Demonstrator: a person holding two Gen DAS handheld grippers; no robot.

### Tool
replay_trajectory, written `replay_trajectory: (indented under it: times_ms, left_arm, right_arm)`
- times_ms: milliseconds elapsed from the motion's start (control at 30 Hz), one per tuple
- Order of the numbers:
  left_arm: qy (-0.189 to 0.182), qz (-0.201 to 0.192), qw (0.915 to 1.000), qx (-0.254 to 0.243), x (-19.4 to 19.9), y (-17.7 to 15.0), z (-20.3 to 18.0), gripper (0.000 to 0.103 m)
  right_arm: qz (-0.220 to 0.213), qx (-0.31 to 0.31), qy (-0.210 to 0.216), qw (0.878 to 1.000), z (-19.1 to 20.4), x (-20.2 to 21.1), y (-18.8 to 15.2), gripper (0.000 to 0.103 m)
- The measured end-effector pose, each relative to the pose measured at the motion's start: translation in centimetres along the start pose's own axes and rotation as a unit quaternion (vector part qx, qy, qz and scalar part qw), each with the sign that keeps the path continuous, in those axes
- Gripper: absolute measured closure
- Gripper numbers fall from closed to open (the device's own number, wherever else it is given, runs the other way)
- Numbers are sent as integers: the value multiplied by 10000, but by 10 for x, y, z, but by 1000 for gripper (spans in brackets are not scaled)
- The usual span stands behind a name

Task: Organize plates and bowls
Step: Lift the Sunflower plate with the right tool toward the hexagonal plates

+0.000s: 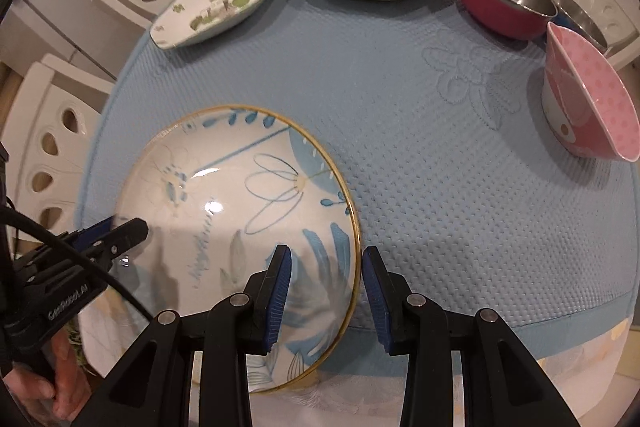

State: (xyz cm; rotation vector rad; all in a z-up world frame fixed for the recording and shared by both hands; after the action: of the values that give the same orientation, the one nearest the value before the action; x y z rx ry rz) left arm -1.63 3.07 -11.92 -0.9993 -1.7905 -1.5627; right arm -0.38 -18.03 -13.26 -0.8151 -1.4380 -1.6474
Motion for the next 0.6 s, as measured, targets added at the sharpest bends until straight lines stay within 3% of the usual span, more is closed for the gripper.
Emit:
replay_trajectory:
  times_ms: [200, 400, 467, 600]
  left_arm:
    - [160, -721, 9970, -249, 27, 32, 0, 73]
    - [47, -1372, 9896, -421, 48, 88, -9, 73]
    - [43, -1619, 9858, -435, 56, 106, -10, 73]
    - [123, -2157, 9751, -496, 73, 143, -7, 61]
  right_arm:
    - [-202, 7, 119, 9997, 1, 20, 16, 67]
    - [-1028, -34, 397, 9939, 12, 57, 65, 67]
    - [-1308, -113, 519, 9900, 16, 67, 80, 63]
    - [-1758, -245, 685, 9817, 23, 81, 110, 40]
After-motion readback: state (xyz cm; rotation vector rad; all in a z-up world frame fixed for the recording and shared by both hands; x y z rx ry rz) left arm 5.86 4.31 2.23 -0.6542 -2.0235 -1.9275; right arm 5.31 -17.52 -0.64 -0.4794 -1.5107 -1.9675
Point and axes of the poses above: each gripper's, at about its wrist camera, not at the fingertips, and x roughly against the way its jaws point, z to its left, y to its top, the point moved 2 cm from there along -x, roughly the way its jaws point, and after that the axes turned 15 degrees about -z, right-handed, at the moved point
